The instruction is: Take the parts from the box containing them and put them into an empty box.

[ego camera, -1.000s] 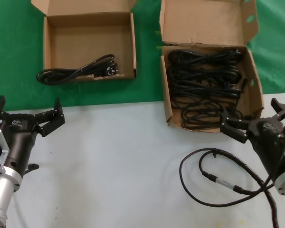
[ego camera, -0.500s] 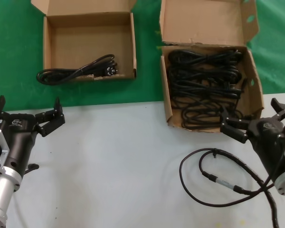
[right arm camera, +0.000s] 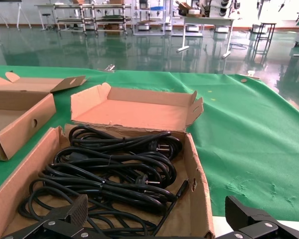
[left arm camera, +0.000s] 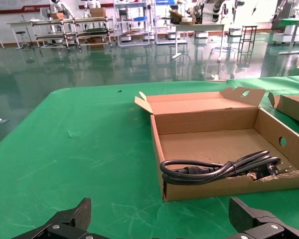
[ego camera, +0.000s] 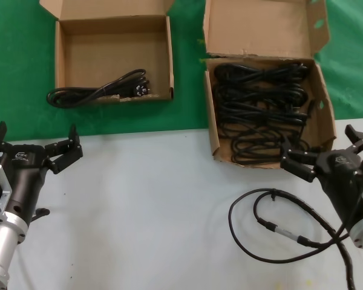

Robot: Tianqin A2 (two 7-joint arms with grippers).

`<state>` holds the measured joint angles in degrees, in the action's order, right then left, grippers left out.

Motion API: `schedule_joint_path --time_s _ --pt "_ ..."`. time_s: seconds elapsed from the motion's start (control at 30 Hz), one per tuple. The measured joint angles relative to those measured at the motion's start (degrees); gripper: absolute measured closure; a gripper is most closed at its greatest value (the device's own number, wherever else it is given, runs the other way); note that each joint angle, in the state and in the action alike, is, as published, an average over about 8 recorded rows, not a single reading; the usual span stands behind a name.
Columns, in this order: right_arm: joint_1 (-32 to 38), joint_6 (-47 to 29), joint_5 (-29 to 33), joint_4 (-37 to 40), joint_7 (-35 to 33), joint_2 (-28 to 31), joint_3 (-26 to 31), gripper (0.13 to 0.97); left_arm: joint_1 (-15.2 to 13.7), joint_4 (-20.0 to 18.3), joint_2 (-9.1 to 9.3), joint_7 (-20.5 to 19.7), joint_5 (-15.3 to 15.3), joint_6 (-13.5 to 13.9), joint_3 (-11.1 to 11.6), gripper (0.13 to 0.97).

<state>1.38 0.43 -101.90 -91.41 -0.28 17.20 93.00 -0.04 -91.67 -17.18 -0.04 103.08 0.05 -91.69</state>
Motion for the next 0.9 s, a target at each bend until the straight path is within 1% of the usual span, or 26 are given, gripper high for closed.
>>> schedule_joint_path --time_s 0.9 --pt "0.0 0.0 0.0 0.0 0.0 0.0 0.0 0.129 0.0 0.0 0.0 0.0 0.0 0.0 0.0 0.132"
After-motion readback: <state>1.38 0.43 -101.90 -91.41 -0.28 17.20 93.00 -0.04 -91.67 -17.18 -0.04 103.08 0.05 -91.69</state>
